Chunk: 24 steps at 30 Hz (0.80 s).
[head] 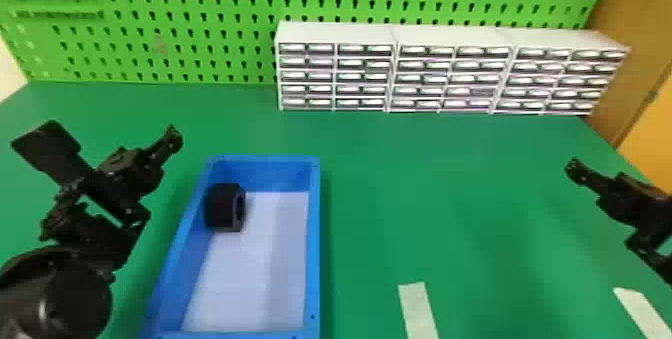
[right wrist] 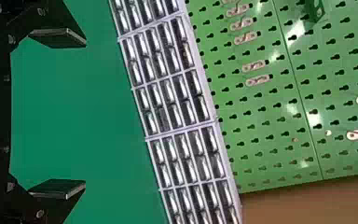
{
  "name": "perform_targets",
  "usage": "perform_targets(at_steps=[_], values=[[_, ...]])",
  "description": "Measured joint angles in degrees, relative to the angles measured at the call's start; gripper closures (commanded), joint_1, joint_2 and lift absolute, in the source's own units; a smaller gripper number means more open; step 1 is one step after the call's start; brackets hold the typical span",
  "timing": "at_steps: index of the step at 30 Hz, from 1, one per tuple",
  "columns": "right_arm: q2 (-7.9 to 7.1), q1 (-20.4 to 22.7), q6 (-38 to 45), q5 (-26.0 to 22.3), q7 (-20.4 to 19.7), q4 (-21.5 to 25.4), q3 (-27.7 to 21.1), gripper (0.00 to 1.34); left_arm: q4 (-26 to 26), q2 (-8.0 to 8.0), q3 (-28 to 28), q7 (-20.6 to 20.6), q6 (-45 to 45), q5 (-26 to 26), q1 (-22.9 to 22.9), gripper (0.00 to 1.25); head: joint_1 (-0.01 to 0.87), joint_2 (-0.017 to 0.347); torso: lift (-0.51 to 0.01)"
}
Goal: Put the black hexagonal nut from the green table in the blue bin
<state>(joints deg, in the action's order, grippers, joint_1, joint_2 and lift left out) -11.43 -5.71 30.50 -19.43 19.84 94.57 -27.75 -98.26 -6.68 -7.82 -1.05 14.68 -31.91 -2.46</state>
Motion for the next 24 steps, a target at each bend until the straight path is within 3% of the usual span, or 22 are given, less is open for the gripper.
perform_targets(at_steps=[24], values=[[-0.12, -0.26, 0.08, 0.09, 0.14, 0.0, 0.17, 0.22, 0.0, 0.0, 0.09, 0.04, 0.0, 0.0, -0.09, 0.16, 0.692, 0.009, -0.097]])
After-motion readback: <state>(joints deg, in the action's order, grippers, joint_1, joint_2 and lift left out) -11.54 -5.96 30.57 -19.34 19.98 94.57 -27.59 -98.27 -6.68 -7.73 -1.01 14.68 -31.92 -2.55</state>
